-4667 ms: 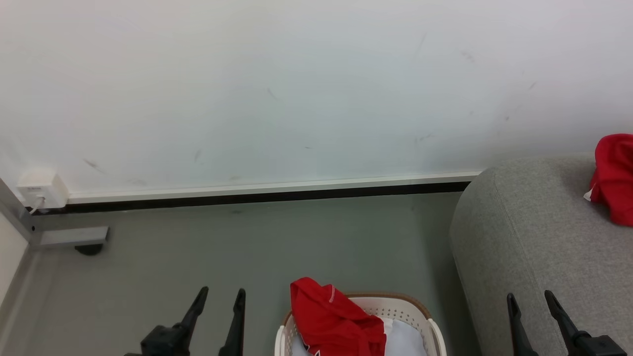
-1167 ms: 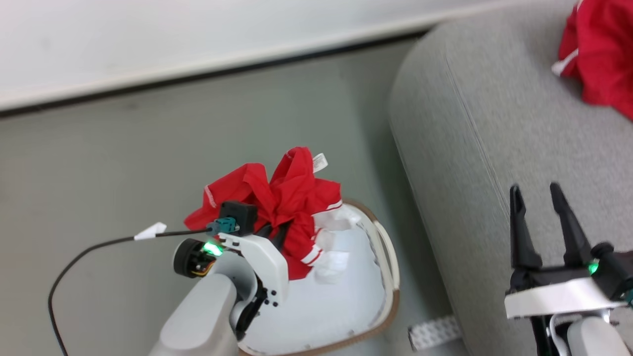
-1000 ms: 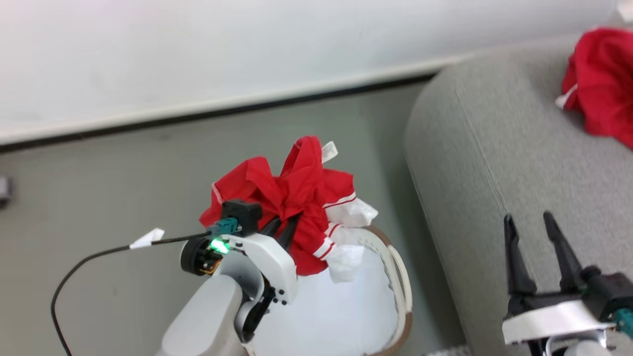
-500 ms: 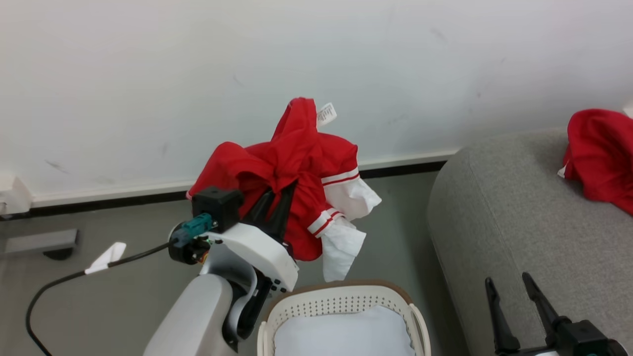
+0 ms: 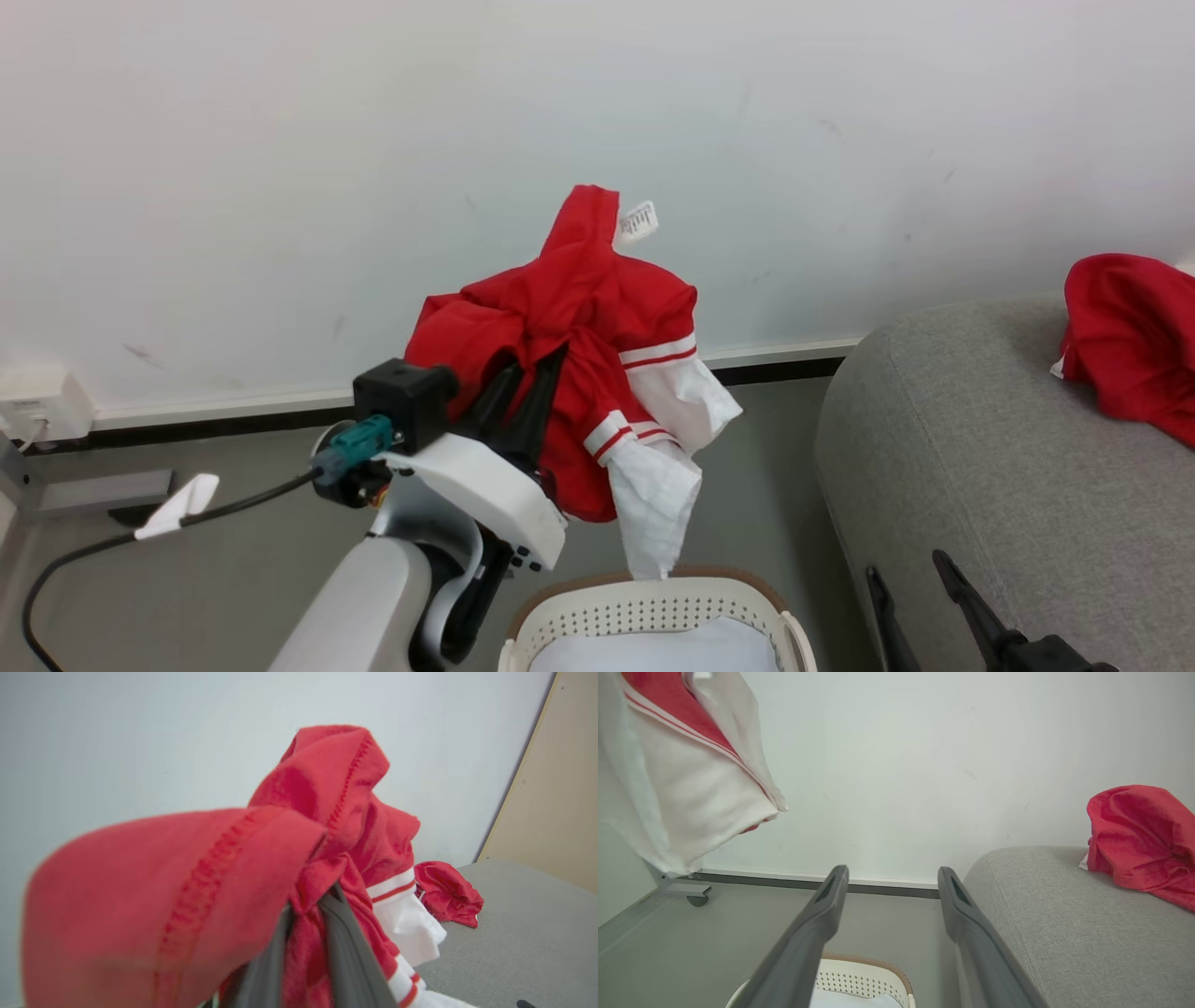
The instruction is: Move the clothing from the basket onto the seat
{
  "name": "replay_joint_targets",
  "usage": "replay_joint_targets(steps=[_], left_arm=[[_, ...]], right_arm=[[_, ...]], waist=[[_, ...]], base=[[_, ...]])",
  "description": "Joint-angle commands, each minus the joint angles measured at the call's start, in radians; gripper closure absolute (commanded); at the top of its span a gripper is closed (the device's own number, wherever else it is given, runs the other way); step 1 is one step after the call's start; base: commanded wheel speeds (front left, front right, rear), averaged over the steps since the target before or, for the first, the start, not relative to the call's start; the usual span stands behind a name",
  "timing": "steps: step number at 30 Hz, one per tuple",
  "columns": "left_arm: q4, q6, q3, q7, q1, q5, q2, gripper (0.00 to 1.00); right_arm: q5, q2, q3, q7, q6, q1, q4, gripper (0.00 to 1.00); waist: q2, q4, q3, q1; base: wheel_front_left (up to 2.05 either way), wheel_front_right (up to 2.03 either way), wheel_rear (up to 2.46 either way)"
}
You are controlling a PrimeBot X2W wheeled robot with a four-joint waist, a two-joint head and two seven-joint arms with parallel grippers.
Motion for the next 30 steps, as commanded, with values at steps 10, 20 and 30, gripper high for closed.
replay_joint_targets(steps=[10, 20, 30], left_arm=[[-0.027, 0.013, -0.017, 0.012, 0.018, -0.01, 0.003, 1.0], [-0.01, 0.013, -0.035, 0.006, -0.001, -0.013, -0.003, 1.0], [-0.005, 0.007, -0.061, 0.014, -0.013, -0.009, -0.007, 1.0]], right_arm=[[0.001, -0.027, 0.126, 0.001, -0.002, -0.056, -0.108, 0.0], [0.073, -0.099, 0.342, 0.001, -0.002, -0.179, -0.193, 0.0], [0.113, -0.051, 0.551, 0.001, -0.002, -0.4, 0.013, 0.0]], waist=[[0.0, 0.001, 0.014, 0.0001], [0.0, 0.0, 0.02, 0.0001], [0.0, 0.006, 0.031, 0.0001]], base=[[0.0, 0.0, 0.0], [0.0, 0.0, 0.0], [0.0, 0.0, 0.0]])
